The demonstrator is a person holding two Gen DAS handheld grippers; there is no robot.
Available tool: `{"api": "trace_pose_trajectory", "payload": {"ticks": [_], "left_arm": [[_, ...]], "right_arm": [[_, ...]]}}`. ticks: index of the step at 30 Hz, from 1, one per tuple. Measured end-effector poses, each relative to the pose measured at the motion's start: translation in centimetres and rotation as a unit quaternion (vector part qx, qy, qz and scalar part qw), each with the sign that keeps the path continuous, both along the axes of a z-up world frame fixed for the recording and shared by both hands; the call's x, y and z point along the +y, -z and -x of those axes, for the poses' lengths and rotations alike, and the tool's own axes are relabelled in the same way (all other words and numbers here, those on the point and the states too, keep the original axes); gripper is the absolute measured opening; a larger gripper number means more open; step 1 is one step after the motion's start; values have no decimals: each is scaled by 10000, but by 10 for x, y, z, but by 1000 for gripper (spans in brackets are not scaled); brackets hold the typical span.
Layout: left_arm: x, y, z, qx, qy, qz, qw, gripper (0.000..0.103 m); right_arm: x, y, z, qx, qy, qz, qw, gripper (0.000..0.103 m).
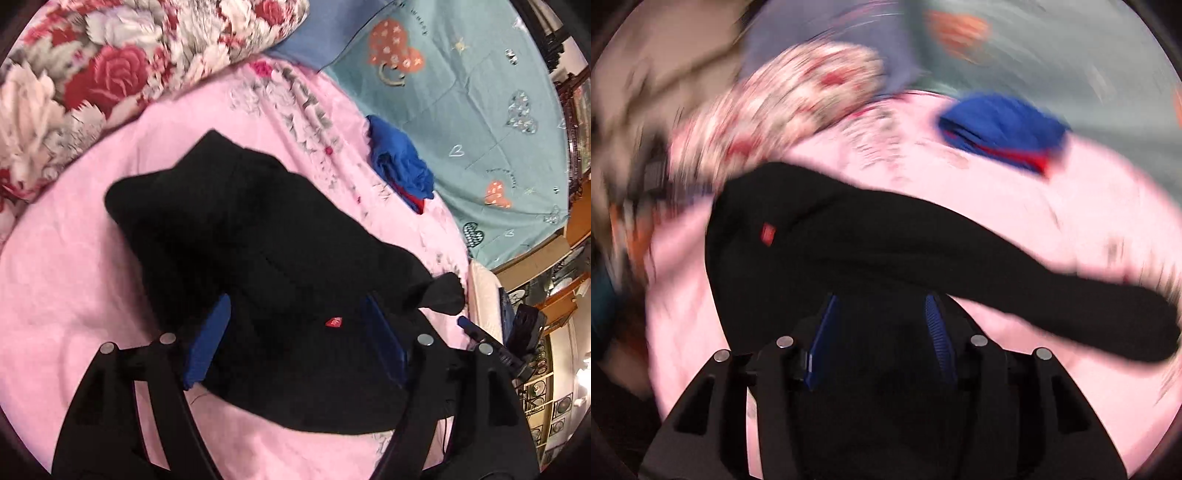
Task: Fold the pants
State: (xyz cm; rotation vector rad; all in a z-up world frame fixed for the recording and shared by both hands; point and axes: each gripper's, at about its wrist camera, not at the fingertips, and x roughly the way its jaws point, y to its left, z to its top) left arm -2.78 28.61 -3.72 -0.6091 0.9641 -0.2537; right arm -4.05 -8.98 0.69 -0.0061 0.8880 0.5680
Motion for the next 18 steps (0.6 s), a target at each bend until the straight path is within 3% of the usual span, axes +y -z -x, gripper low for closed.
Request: {"api": "trace_pose_trajectory", "payload": {"ticks": [2,5,9,10,12,14,15,17,18], "left_arm": [[-2,10,-12,194,-166,-81,9996,74],[3,21,-24,436,-420,50,9982,69],[13,28,-32,675,-636,199,9955,17],[13,29,-34,712,-619,230,9953,13],[8,25,-34,674,-590,71,9960,8],[3,20,-32,593,-557,-47,9967,7],[2,17,-30,547,-539,-88,9970,7],[2,12,-30,485,-529,-166,9973,7],[1,11,-31,484,-530,-180,9973,7]], "right_arm": [[-35,7,-13,534,724,-703,9935,50],[-83,19,-27,1084,1606,-1517,9692,50],[-114,25,-49,1377,2288,-2084,9409,50],[-113,24,-56,1387,2356,-2041,9400,50],[-101,18,-70,1253,2252,-1705,9511,50],[-73,13,-85,1028,1602,-1008,9765,50],[-51,7,-88,701,1057,-334,9914,50],[-22,2,-83,-31,227,913,9956,50],[-3,2,-72,-503,-415,1730,9828,50]]}}
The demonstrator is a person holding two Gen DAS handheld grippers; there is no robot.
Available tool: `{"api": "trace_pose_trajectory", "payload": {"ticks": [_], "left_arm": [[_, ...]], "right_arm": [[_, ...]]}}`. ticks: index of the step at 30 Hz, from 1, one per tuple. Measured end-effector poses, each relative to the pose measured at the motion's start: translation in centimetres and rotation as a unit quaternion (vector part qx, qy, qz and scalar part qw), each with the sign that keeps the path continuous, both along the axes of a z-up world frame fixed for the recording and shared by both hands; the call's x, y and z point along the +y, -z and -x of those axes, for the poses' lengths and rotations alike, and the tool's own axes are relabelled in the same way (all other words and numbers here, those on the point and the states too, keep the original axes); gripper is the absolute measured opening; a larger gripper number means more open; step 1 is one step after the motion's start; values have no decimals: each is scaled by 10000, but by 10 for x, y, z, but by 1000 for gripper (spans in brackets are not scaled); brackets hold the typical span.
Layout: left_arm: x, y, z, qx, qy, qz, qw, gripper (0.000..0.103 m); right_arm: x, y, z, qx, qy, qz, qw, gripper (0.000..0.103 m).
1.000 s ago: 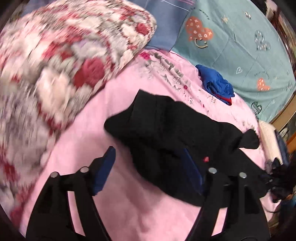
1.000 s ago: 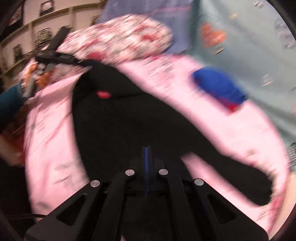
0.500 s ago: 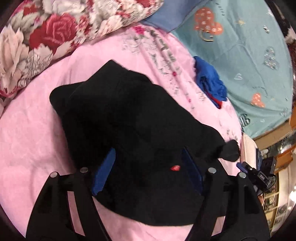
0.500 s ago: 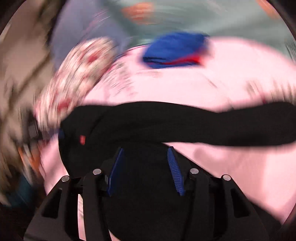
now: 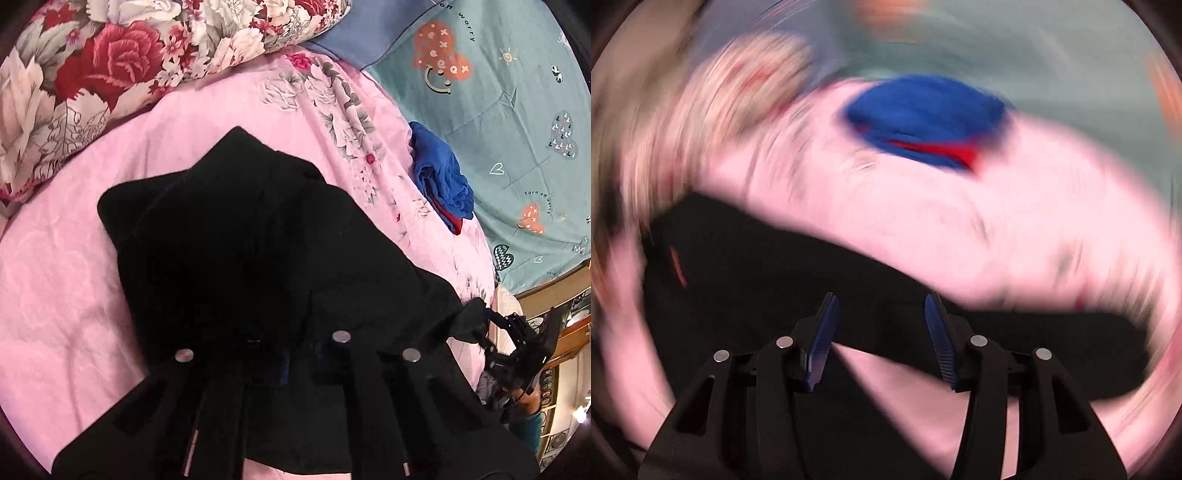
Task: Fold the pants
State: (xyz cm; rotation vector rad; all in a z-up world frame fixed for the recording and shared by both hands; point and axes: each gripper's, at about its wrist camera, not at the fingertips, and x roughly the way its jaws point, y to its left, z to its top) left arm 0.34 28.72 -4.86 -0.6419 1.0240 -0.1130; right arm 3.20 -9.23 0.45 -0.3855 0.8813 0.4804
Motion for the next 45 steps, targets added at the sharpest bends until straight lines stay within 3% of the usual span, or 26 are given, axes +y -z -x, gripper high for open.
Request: {"api": "trace_pose_trajectory", "payload": {"ticks": [1,4,7,9,11,13,15,18,19,21,27,33,37,41,45], "left_arm": [[0,0,-1,-1,-6,-10,10000,7],[-3,2,-4,5,-50,-49,10000,7],[-4,6,-6,70,-75,-57,9999,8],[-2,10,-9,148,-93,49,9998,10],[0,12,-12,149,-151,133,9997,21],[0,13,-16,111,-152,282,9994,40],[-3,13,-19,82,-153,274,9995,44],[-9,11,-22,48,-106,110,9999,37],[-10,11,-23,65,-80,78,9999,22],[-7,12,-23,127,-92,71,9999,11],[-1,2,-16,-15,-116,111,9999,7],[6,-35,-7,-415,-46,132,9990,6],[11,-53,7,-578,228,-88,9980,6],[21,-39,24,-396,386,-306,9980,6],[34,-15,39,-163,447,-235,9986,6]], "right_arm": [[17,4,13,-355,-712,798,9936,50],[36,18,21,-432,-1782,1877,9650,50],[41,26,7,-194,-2028,2013,9581,48],[43,34,-5,51,-2206,2037,9538,38],[49,43,-17,263,-2341,2165,9474,30],[51,51,-23,422,-2469,2271,9411,30],[52,54,-25,562,-2540,2261,9387,29],[52,54,-26,709,-2593,2249,9366,21],[52,54,-25,751,-2588,2290,9354,9],[53,55,-18,696,-2582,2489,9309,4],[47,24,8,440,-2362,2454,9392,2],[36,-8,45,162,-2052,2366,9496,2],[36,-27,84,0,-1969,2137,9568,2],[36,-31,115,57,-1972,1767,9643,2],[47,-6,146,378,-2166,1453,9646,2]]}}
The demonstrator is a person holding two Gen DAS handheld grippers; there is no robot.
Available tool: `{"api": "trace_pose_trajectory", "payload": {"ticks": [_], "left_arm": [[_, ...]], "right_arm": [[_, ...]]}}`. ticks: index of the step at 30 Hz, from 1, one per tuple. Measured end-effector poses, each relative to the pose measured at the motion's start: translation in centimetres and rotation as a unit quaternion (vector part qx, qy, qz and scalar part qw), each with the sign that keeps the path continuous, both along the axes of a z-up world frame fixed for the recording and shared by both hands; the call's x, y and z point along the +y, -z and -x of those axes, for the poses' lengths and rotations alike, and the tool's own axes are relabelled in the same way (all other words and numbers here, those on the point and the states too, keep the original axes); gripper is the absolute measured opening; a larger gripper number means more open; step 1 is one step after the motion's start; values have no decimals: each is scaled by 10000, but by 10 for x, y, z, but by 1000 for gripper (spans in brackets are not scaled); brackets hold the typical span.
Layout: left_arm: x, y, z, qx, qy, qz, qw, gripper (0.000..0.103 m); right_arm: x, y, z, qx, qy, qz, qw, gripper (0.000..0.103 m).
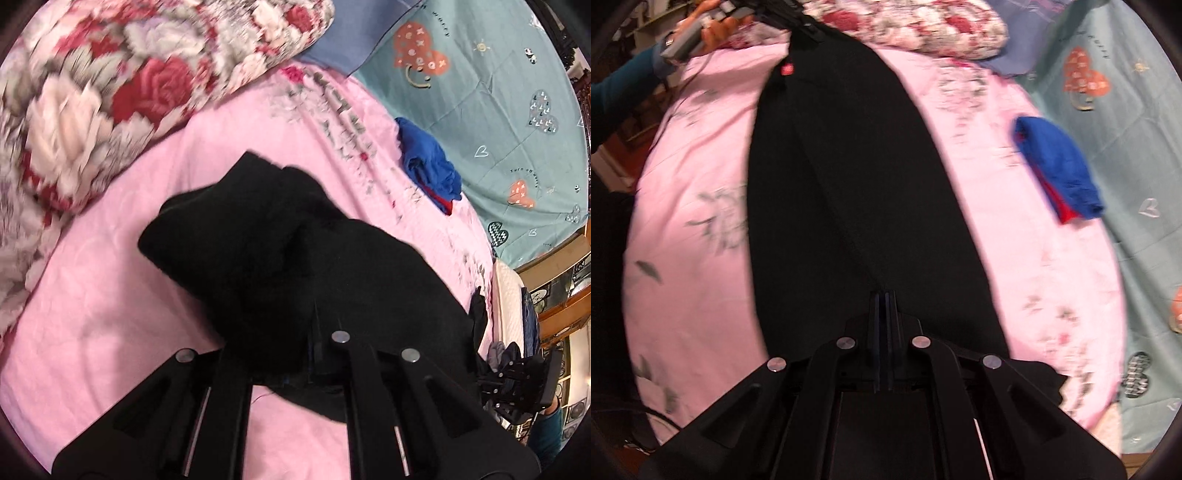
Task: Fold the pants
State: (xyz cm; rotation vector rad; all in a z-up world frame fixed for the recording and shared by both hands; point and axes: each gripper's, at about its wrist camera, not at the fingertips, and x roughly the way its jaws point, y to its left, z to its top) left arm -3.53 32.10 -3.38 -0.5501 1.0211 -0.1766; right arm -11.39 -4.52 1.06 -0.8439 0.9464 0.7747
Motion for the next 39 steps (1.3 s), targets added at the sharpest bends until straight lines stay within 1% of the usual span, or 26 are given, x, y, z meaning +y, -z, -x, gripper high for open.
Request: {"api": "trace_pose_trajectory", "payload": {"ticks": [3,5,8,10,12,14,15,17,18,19,20,21,22,23,24,25,26,27,28,29,30,31,33,35,36,39], "left_arm": [[-3,6,1,28,88,-187,9998,6],[-5,1,-1,-59,108,-249,9996,6],[-3,-13,-1,-302,96,-164,9994,6],[-2,-16,-1,-365,66,-244,9990,6],[-4,-2,-6,-68,51,-447,9990,7],[-5,14,-11,239,58,-660,9975,14],[-3,21,-11,318,66,-620,9975,16],[5,24,-7,276,91,-391,9988,18],[8,22,-3,267,110,-319,9991,25],[10,20,0,262,136,-278,9992,36],[12,16,5,230,164,-297,9992,44],[14,10,12,162,107,-486,9986,68],[16,6,17,89,-15,-728,9973,84],[18,-3,26,-99,-148,-1008,9947,84],[20,-8,31,-176,-135,-1025,9945,84],[23,-14,35,-221,-138,-946,9952,84],[24,-21,38,-320,-199,-839,9958,84],[22,-29,40,-453,-204,-782,9957,84],[17,-35,40,-562,-152,-763,9954,84],[7,-42,38,-708,-34,-751,9947,85],[-5,-46,33,-809,104,-758,9938,85],[-15,-47,29,-848,208,-787,9931,85],[-44,-41,16,-806,459,-1046,9902,85],[-67,-25,0,-615,655,-1325,9871,85],[-72,-17,-6,-485,702,-1377,9868,85],[-79,7,-20,-145,706,-1397,9876,85]], "right_arm": [[7,26,11,291,-21,80,9995,2],[10,39,11,474,44,83,9988,2],[15,43,13,553,71,46,9984,2],[18,41,13,601,91,-82,9981,2],[19,40,14,656,177,-236,9974,2],[20,50,16,661,297,-213,9971,3],[21,57,19,662,400,-196,9968,4],[18,62,20,636,686,-419,9947,12],[16,60,16,710,814,-506,9929,18],[9,54,11,819,980,-674,9895,38],[2,46,10,764,1088,-808,9878,43],[-8,35,4,594,1215,-919,9865,43],[-24,20,-6,405,1466,-1006,9832,43],[-39,9,-16,251,1755,-1103,9780,44],[-66,-7,-33,130,2338,-1347,9628,45],[-88,-14,-48,120,2796,-1533,9477,55],[-113,-21,-63,75,3397,-1704,9250,72],[-139,-24,-80,34,4121,-1738,8944,81],[-157,-21,-98,66,4603,-1673,8718,92],[-172,-18,-108,72,4969,-1628,8524,91],[-182,-16,-115,28,5200,-1610,8389,91],[-187,-11,-128,-33,5391,-1563,8276,91],[-190,1,-147,-104,5641,-1341,8147,91],[-188,17,-152,-40,5901,-1206,7983,88],[-188,22,-157,-20,5968,-1163,7939,87],[-178,41,-175,-109,6052,-910,7908,86]]}}
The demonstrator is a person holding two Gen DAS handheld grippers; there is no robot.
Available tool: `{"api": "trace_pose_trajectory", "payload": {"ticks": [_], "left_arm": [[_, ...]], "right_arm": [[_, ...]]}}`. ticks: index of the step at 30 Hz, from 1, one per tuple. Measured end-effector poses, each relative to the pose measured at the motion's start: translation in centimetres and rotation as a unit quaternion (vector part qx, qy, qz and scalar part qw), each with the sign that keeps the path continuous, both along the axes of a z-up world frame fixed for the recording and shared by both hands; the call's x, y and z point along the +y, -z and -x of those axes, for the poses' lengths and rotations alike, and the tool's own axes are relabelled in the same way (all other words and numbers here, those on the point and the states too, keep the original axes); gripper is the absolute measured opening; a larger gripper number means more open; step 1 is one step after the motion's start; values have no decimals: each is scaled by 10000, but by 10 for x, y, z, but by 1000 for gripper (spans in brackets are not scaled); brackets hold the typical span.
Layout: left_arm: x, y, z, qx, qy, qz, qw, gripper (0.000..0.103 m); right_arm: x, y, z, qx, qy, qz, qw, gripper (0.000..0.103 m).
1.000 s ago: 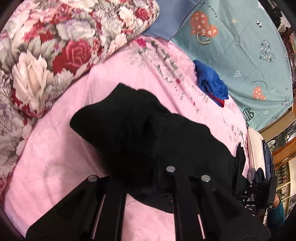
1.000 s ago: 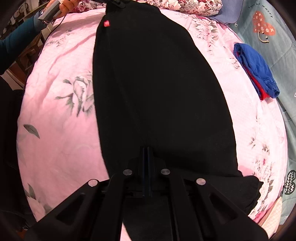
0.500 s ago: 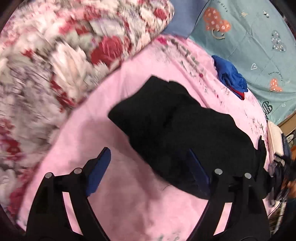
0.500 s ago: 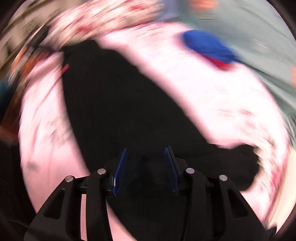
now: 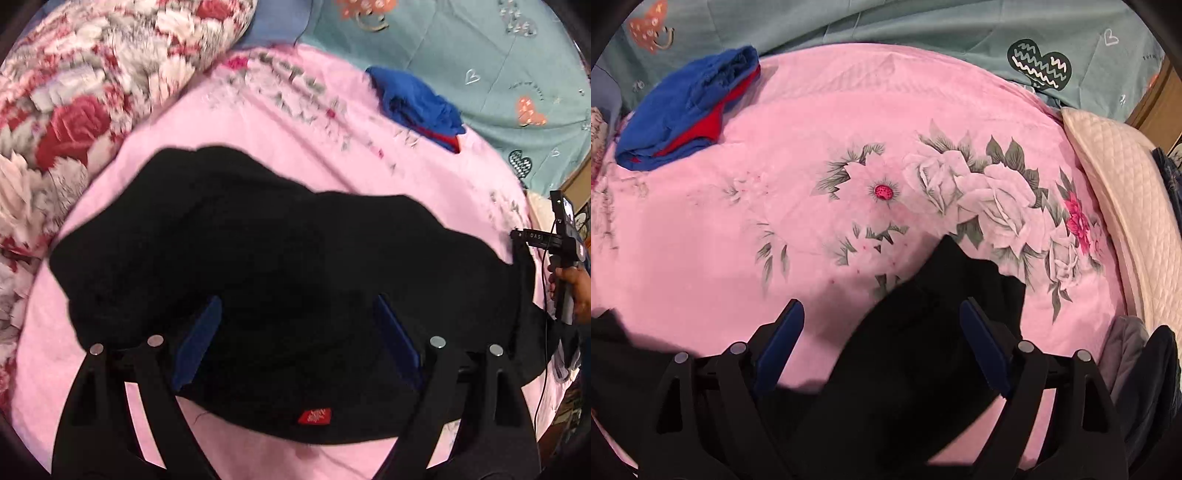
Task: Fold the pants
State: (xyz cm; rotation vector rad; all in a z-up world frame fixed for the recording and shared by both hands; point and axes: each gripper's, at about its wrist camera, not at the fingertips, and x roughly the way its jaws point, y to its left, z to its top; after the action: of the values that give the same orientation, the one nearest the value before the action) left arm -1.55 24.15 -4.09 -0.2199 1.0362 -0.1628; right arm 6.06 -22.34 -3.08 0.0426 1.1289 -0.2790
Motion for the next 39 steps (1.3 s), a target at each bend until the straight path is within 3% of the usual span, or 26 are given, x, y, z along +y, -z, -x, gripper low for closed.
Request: {"api": "trace_pose_trajectory", "payload": {"ticks": [3,5,7,8,11,13,17,21,24,26,30,32,33,34,36,37,39], "left_arm": [[6,7,-2,22,13,-1,10000,84],[12,7,-1,74,-40,-44,10000,72],[19,9,-3,198,-147,-73,9997,52],[24,10,-4,272,-209,-12,9994,48],[35,9,-5,374,-254,175,9988,41],[37,9,-5,424,-247,210,9986,37],[40,9,-7,486,-204,256,9983,36],[47,11,-12,597,-159,332,9975,28],[55,13,-13,723,-179,430,9963,18],[62,15,-16,824,-223,545,9949,14],[64,16,-18,922,-316,561,9937,8],[63,16,-18,923,-333,506,9939,8],[62,15,-18,927,-347,477,9939,8],[62,15,-17,931,-360,465,9939,8],[62,15,-18,951,-412,458,9936,8],[61,15,-18,951,-433,432,9936,8],[55,14,-17,899,-455,229,9946,8]], "right_arm": [[-1,16,-8,216,146,318,9992,66],[-12,23,-7,279,179,85,9994,26],[-25,25,3,209,154,-75,9996,8],[-30,23,8,174,132,-139,9997,5],[-48,2,34,-246,166,-450,9985,4],[-63,-23,59,-736,215,-933,9927,4],[-97,-76,134,-1694,285,-1606,9720,4],[-130,-95,220,-2296,602,-2125,9479,4],[-141,-80,279,-2373,814,-2277,9409,4],[-143,-53,309,-2228,1005,-2429,9388,4],[-140,2,334,-1753,1267,-2613,9407,4],[-141,18,337,-1528,1298,-2749,9403,7],[-141,20,339,-1475,1326,-2557,9462,7],[-141,20,341,-1451,1327,-2517,9476,11],[-146,16,345,-1536,1345,-2729,9401,32],[-148,10,348,-1682,1405,-2732,9367,54],[-148,1,345,-1942,1338,-2574,9371,58]]}}
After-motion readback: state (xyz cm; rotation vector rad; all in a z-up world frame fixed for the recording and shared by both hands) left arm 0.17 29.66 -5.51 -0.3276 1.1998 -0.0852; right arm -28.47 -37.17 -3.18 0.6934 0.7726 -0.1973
